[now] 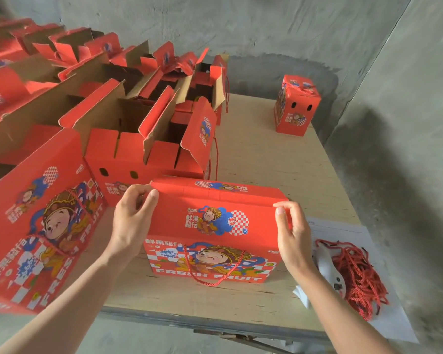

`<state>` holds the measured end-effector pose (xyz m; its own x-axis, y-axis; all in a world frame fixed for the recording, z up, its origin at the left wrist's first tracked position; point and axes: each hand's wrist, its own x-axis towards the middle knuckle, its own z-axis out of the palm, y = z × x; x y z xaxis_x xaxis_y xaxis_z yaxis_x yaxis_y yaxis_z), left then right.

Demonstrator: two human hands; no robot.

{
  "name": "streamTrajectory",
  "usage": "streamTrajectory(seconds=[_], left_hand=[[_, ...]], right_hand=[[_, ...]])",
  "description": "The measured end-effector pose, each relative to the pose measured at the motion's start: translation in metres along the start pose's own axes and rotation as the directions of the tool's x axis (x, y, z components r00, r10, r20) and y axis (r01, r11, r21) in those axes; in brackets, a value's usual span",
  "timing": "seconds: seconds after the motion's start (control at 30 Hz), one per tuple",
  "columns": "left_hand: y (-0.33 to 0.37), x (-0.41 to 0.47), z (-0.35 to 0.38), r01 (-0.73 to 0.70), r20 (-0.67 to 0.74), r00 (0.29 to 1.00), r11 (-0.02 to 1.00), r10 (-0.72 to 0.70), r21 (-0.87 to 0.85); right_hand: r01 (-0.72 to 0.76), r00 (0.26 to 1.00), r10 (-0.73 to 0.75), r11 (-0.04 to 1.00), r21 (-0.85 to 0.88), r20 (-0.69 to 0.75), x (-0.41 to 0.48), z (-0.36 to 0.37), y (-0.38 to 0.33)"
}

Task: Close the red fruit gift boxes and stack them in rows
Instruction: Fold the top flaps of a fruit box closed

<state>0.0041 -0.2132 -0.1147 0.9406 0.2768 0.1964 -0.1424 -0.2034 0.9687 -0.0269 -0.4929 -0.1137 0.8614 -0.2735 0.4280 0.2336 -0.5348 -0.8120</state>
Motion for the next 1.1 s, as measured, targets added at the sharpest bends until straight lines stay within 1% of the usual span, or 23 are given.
streamTrajectory(seconds=[0.13, 0.2, 0.33, 0.4, 0.57, 0.67, 0.77, 0.83, 0.9, 0.97, 1.0, 1.03, 1.1], left_hand=[[0.002, 0.007, 0.001, 0.092, 0.031, 0.996, 0.987, -0.089, -0.132], [0.0, 0.01, 0.001, 0.146, 0.035, 0.989, 0.974, -0.142, -0.172], [-0.002, 0.01, 0.001, 0.225, 0.02, 0.974, 0.969, -0.224, -0.106], [-0.003, 0.01, 0.003, 0.232, 0.014, 0.973, 0.97, -0.231, -0.071], [-0.003, 0.013, 0.01, 0.226, -0.071, 0.972, 0.973, -0.222, 0.05], [-0.005, 0.015, 0.01, 0.265, -0.072, 0.962, 0.964, -0.262, 0.029], [-0.003, 0.018, 0.006, 0.292, -0.031, 0.956, 0.956, -0.291, 0.015], [-0.003, 0.018, 0.005, 0.263, 0.001, 0.965, 0.962, -0.264, 0.073], [-0.005, 0.016, 0.007, 0.195, 0.007, 0.98, 0.971, -0.197, 0.137], [-0.007, 0.012, 0.009, 0.138, -0.017, 0.99, 0.98, -0.137, 0.141], [-0.006, 0.01, 0.011, 0.115, -0.023, 0.993, 0.987, -0.113, 0.116], [-0.005, 0.008, 0.011, 0.088, -0.018, 0.996, 0.992, -0.087, 0.094], [-0.002, 0.006, 0.009, -0.011, 0.033, 0.999, 0.991, 0.007, 0.131]], right_hand=[[-0.118, 0.992, 0.115, 0.991, 0.057, 0.057, 0.011, -0.002, 0.003], [-0.141, 0.988, 0.138, 0.989, 0.039, 0.068, 0.017, -0.001, 0.005], [-0.125, 0.989, 0.13, 0.989, -0.078, 0.064, 0.025, 0.001, 0.007], [-0.102, 0.991, 0.112, 0.986, -0.132, 0.069, 0.026, 0.002, 0.008], [-0.058, 0.994, 0.076, 0.976, -0.208, 0.077, 0.027, 0.004, 0.007], [-0.057, 0.994, 0.08, 0.962, -0.265, 0.078, 0.028, 0.006, 0.01], [-0.072, 0.989, 0.108, 0.95, -0.303, 0.103, 0.029, 0.007, 0.015], [-0.123, 0.979, 0.162, 0.951, -0.283, 0.122, 0.03, 0.007, 0.019], [-0.235, 0.955, 0.265, 0.95, -0.205, 0.132, 0.03, 0.008, 0.021], [-0.327, 0.935, 0.339, 0.938, -0.117, 0.105, 0.028, 0.008, 0.021], [-0.35, 0.931, 0.354, 0.935, -0.057, 0.085, 0.026, 0.008, 0.02], [-0.341, 0.938, 0.339, 0.94, 0.012, 0.079, 0.025, 0.007, 0.018], [-0.241, 0.967, 0.232, 0.967, 0.087, 0.103, 0.023, 0.004, 0.013]])
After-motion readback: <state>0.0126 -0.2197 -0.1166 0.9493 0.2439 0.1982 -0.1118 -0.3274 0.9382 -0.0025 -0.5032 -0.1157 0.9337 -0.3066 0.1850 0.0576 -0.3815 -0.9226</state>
